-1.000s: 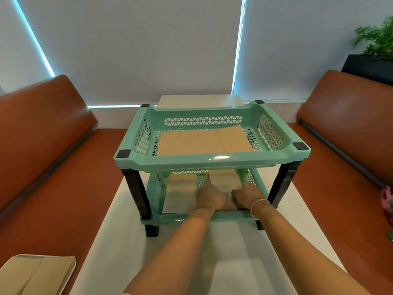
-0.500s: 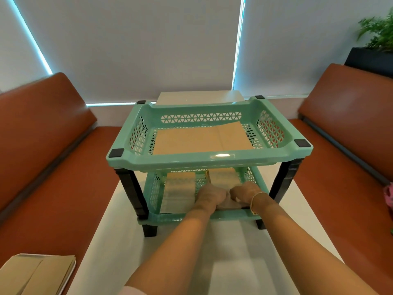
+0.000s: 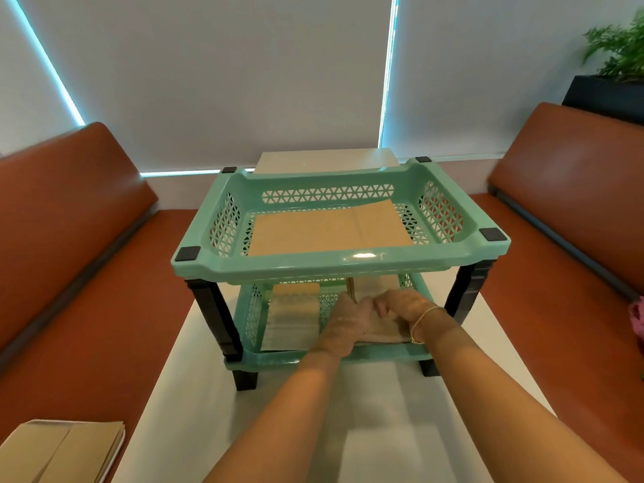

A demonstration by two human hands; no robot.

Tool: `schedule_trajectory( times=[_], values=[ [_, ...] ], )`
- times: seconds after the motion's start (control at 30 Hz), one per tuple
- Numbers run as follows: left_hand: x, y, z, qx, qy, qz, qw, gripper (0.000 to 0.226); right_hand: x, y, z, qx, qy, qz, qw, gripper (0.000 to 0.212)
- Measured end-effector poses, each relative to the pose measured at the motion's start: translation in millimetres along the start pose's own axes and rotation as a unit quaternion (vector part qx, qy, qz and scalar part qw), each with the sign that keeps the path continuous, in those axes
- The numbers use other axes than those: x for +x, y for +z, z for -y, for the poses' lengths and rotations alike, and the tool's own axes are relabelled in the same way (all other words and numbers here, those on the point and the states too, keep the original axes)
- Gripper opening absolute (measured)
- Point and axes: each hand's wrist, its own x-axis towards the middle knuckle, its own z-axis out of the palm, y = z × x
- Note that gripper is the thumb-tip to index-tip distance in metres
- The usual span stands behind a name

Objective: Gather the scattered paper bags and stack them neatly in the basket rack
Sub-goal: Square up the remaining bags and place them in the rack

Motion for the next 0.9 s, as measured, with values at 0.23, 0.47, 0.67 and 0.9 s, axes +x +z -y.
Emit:
schedule_trajectory(
  times=[0.23, 0.47, 0.67, 0.9],
  values=[
    [0, -13, -2, 0.062, 0.137, 0.016, 0.988, 0.042, 1, 9, -11, 0.15, -0.077, -0.051, 0.984, 0.056],
    [-1, -14, 8, 0.058, 0.15, -0.029, 0.987, 0.043, -1, 17, -20, 0.033, -0.159, -0.161, 0.974, 0.057],
    [3, -12, 13, 0.1, 0.076, -0.012, 0.992, 0.072, -5, 18, -19, -0.11, -0.122, -0.147, 0.975, 0.039],
    [2, -14, 14, 0.131, 0.056, -0.005, 0.99, 0.057, -1, 17, -22, -0.129, -0.099, -0.141, 0.977, 0.037]
  ],
)
